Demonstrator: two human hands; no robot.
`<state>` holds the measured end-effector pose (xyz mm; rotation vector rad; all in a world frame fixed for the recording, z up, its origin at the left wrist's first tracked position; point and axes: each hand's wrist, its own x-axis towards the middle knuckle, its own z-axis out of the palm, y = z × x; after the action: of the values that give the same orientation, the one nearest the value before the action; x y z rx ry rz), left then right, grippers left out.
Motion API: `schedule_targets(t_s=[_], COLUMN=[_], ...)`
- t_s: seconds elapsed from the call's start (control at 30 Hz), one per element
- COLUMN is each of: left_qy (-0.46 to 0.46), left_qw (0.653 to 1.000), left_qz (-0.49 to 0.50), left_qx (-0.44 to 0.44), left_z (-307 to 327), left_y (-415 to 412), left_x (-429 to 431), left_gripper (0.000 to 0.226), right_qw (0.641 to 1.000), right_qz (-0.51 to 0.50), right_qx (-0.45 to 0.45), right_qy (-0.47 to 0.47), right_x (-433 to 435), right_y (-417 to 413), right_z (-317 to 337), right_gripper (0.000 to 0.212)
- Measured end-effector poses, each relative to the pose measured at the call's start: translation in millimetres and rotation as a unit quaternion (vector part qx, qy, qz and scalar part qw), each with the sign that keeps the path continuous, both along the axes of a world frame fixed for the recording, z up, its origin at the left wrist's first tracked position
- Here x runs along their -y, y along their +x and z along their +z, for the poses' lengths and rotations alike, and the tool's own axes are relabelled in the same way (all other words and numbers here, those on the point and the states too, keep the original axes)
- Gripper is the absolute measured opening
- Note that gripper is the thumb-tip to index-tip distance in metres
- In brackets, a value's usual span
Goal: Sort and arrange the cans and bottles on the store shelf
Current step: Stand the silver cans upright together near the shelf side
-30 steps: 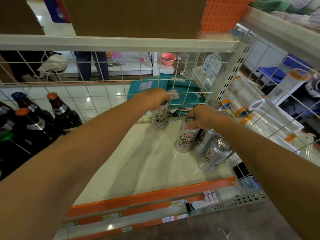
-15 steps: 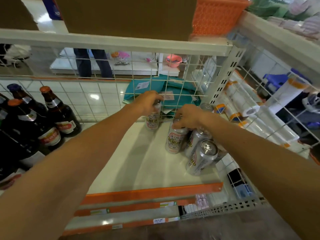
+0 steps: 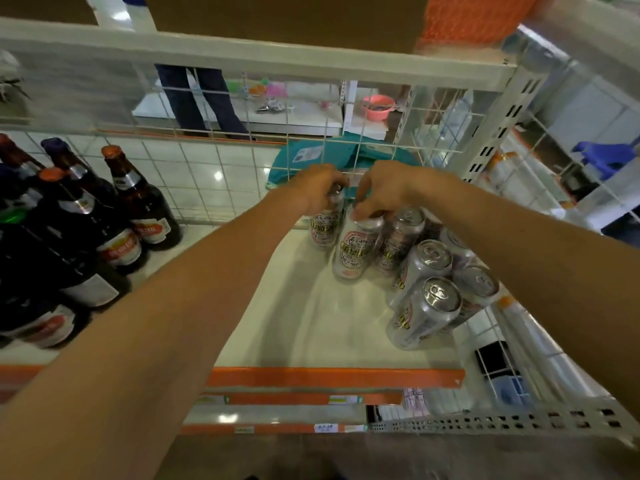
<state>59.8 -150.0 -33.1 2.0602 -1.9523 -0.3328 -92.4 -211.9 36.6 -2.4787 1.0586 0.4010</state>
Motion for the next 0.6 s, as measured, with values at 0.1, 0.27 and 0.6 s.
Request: schedule_targets(t_s=[0.1, 0.27, 0.6], left_qy=[0.003, 0.001, 0.003], left_qw=[1.0, 1.0, 1.0], left_qz=[-0.011, -0.027, -0.007], left_qx=[0.013, 0.012, -0.009], left_z=[1, 0, -2], left_y=[5, 20, 26], left_x=[-2, -6, -14], left_gripper=[0.032, 0.038, 0.044], right_qw=[1.0, 0.998, 0.999], right_qz=[-0.008, 0.008, 0.035], right_qx=[0.009, -0.018, -0.019], right_qy=[-0.005, -0.054, -0.029], right_x=[2, 8, 10], right_y=[8, 16, 28], right_z=[7, 3, -14], right_gripper=[0.039, 0.045, 0.058])
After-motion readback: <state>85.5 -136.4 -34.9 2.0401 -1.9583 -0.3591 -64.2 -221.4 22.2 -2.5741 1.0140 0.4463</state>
